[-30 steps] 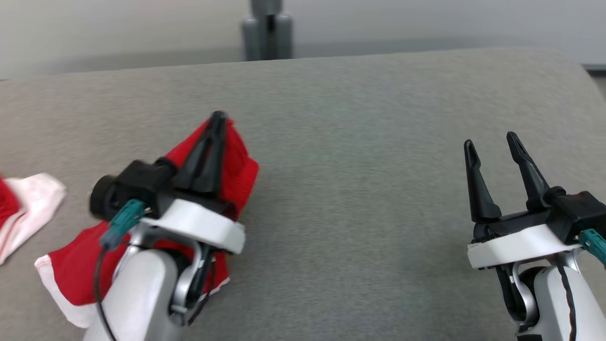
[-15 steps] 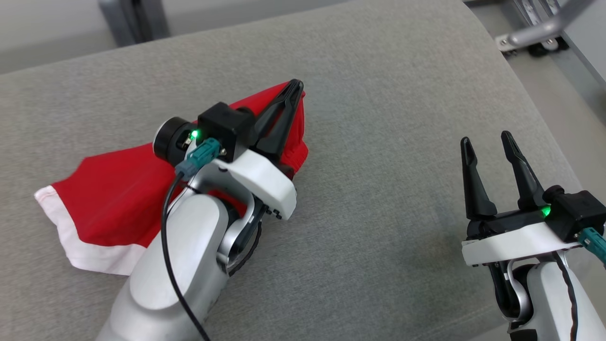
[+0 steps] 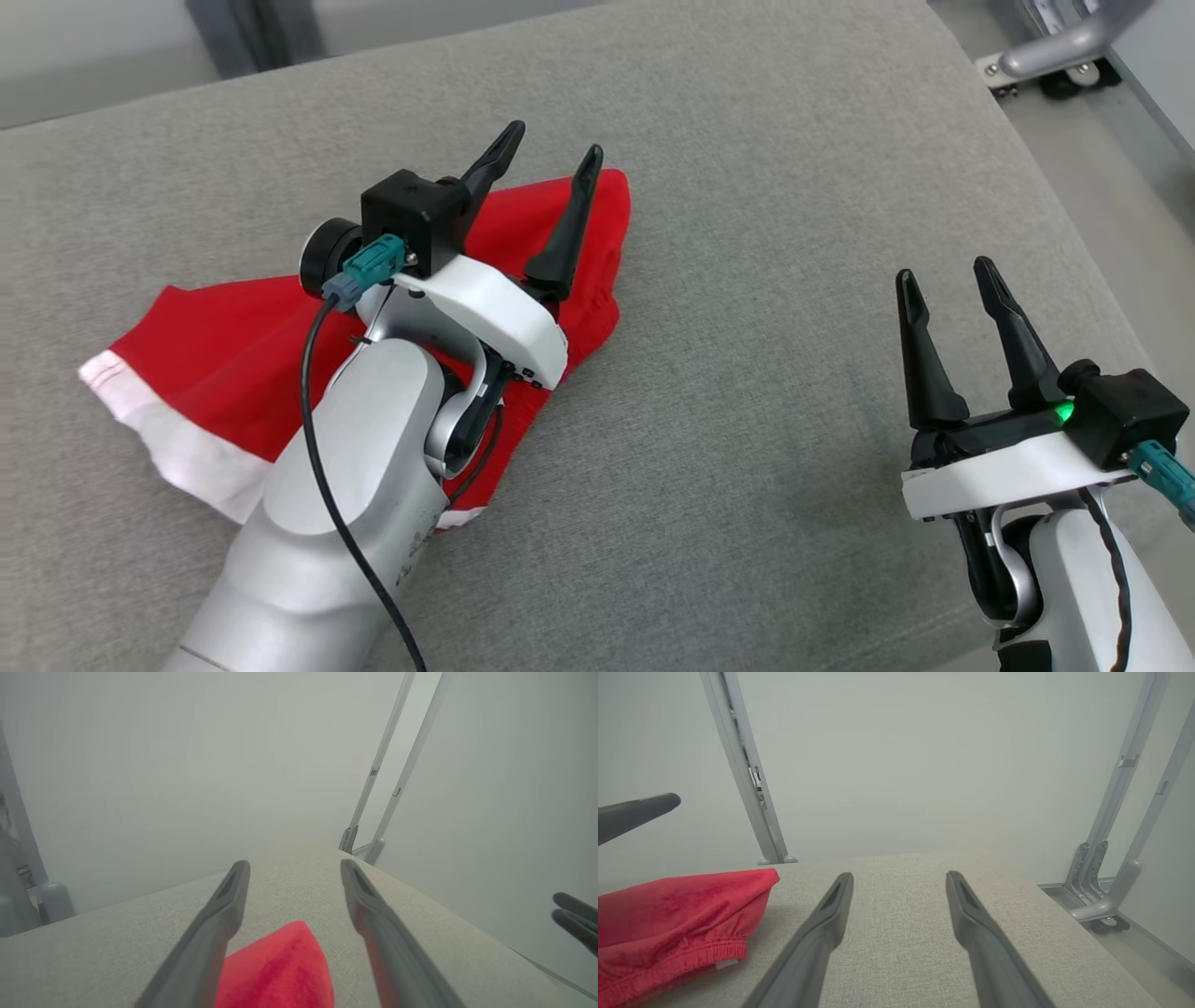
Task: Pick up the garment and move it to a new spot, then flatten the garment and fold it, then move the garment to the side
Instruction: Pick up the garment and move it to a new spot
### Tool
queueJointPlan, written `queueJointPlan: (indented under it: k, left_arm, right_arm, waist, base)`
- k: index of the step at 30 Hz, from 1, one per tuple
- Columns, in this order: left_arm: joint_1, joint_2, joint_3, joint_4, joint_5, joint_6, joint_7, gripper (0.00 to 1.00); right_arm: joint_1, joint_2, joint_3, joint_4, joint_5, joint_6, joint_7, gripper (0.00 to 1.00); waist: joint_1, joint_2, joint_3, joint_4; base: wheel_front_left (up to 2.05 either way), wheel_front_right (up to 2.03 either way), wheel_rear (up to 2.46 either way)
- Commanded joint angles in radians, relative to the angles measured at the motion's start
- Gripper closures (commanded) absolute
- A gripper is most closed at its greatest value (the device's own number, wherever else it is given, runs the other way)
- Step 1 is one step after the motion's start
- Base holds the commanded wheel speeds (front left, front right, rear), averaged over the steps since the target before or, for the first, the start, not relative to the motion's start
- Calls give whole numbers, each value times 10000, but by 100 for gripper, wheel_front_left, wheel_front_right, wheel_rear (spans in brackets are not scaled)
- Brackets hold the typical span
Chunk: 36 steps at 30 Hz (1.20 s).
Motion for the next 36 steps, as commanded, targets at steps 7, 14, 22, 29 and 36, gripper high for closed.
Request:
queueJointPlan:
  k: [7,14,22,29,36]
  left_arm:
    - [801,620,423,-818,311,769,-842,0]
    - [2106,1568,1572,-2309,146,1812,-1083,0]
    - [3660,2428,2739,-3386,77,2581,-1269,0]
    - [4963,2906,3154,-3750,-28,2732,-1293,0]
    - [6133,3194,2900,-4066,95,2765,-991,0]
  right_arm:
    - [310,-48,-208,-55,-218,16,-54,0]
    - [534,-50,-315,-105,-295,16,-54,0]
    - [773,-48,-445,-52,-545,16,-37,0]
    - [878,-51,-397,1,-587,16,86,0]
    - [1345,-51,-519,-37,-748,16,265,0]
  waist:
    - [0,0,-741,951]
    - [0,0,-1186,1635]
    - [0,0,-1645,2379]
    - [0,0,-1977,2590]
    - [0,0,-2451,2703]
  base:
    - [0,0,0]
    - [0,0,0]
    - [0,0,0]
    - [0,0,0]
    - [0,0,0]
